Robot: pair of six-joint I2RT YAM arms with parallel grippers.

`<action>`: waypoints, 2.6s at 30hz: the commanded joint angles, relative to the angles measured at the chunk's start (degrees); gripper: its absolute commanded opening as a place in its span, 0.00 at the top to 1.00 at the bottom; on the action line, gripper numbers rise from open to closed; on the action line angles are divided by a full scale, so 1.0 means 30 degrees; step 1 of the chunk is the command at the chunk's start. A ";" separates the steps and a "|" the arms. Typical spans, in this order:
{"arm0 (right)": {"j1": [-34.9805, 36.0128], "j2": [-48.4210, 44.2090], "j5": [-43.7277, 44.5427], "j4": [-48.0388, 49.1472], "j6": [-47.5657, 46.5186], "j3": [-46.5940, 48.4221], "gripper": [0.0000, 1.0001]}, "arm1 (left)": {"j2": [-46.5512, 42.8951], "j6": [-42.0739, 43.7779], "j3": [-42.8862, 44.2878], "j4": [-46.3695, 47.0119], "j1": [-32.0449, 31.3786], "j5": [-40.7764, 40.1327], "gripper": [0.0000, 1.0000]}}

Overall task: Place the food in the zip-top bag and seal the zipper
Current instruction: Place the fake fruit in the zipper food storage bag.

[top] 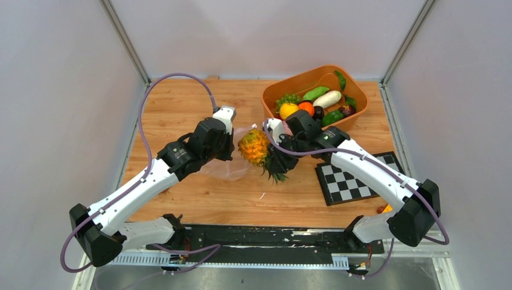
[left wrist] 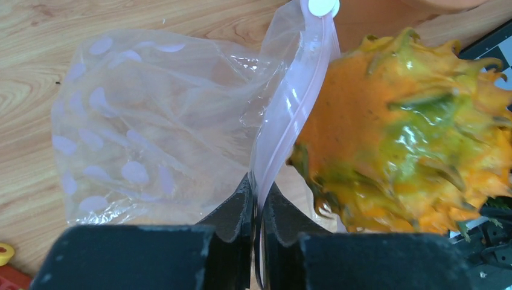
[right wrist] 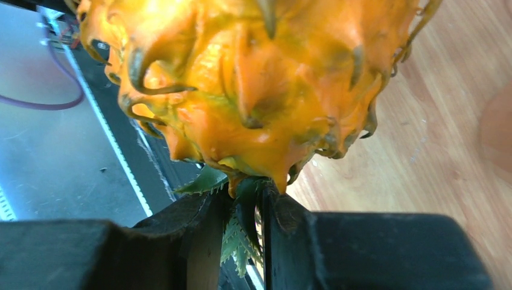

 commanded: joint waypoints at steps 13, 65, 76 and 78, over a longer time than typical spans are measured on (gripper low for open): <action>0.2345 0.3298 0.8606 -0.4812 -0.0959 0.3800 0.66 | 0.0638 0.0970 0.0810 0.1126 0.0102 0.2746 0.78; 0.3307 0.3044 1.0577 -0.1510 -0.0810 0.4444 0.70 | 0.1148 0.1446 0.0715 0.1760 -0.0288 0.6128 0.78; 0.2052 0.1506 0.4566 0.1565 0.0542 0.3858 0.75 | 0.1147 0.2117 0.0428 0.1163 -0.0744 0.4989 0.78; 0.1778 0.1293 0.3337 0.2141 0.0563 0.3381 0.74 | 0.1066 0.2286 0.0368 0.1296 -0.0748 0.5141 0.78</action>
